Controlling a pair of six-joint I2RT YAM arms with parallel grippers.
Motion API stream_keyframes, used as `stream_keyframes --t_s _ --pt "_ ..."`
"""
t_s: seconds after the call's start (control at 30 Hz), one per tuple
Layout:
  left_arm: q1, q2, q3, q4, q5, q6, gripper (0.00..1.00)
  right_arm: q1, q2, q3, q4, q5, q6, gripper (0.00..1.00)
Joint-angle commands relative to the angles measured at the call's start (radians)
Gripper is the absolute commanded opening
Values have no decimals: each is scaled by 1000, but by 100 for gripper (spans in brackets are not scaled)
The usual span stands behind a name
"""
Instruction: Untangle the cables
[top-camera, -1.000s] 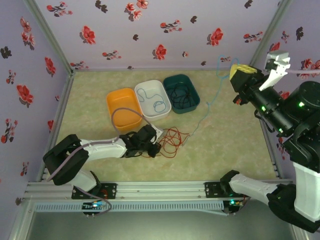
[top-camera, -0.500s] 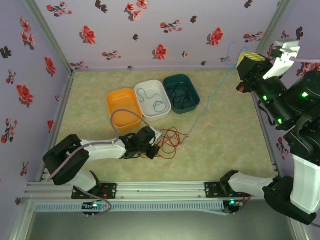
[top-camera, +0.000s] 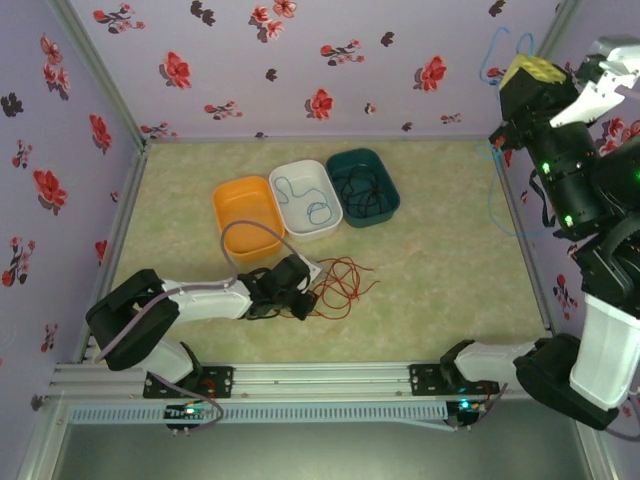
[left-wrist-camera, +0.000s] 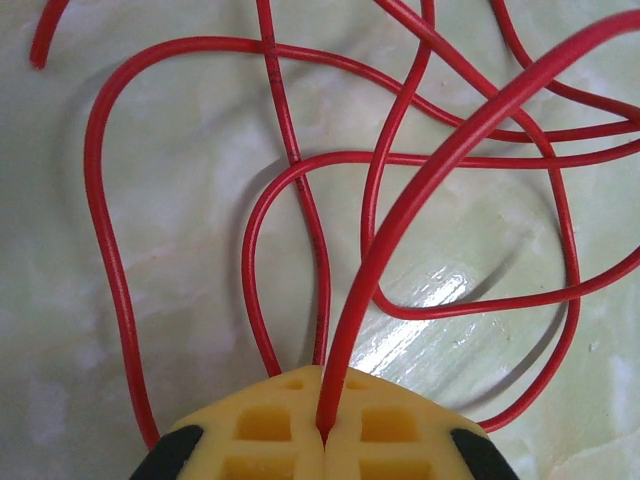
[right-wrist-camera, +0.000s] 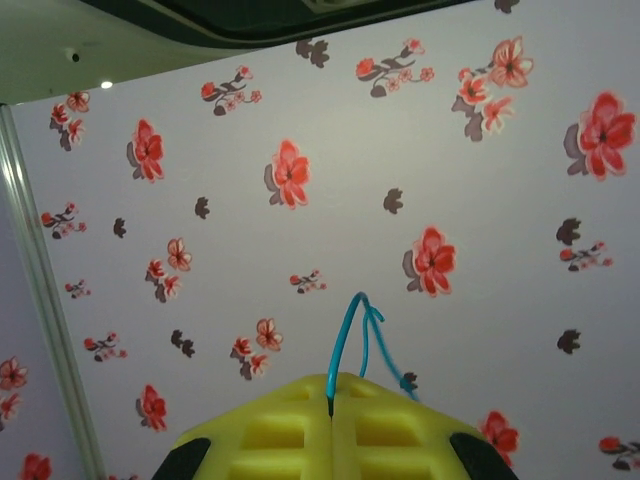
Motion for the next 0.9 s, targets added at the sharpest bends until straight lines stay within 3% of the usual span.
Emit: stream_keyframes --t_s 0.0,0.13,0.3,0.53,0.77,0.87 --pt "-6 4 -16 -8 -25 -21 0 5 40 37 47 33 -40 0" --pt "-6 -20 3 -14 -29 -17 1 5 59 -5 40 5 1 0" --pt "-6 -76 23 -33 -31 -14 15 4 71 -129 60 -63 78 0" --pt "-7 -179 61 -84 -76 -5 51 2 131 -224 123 -209 169 0" --pt "-6 -281 108 -113 -179 -2 78 -14 227 -213 154 -266 196 0" --pt "-6 -336 115 -99 -238 6 98 -25 268 -188 155 -295 211 0"
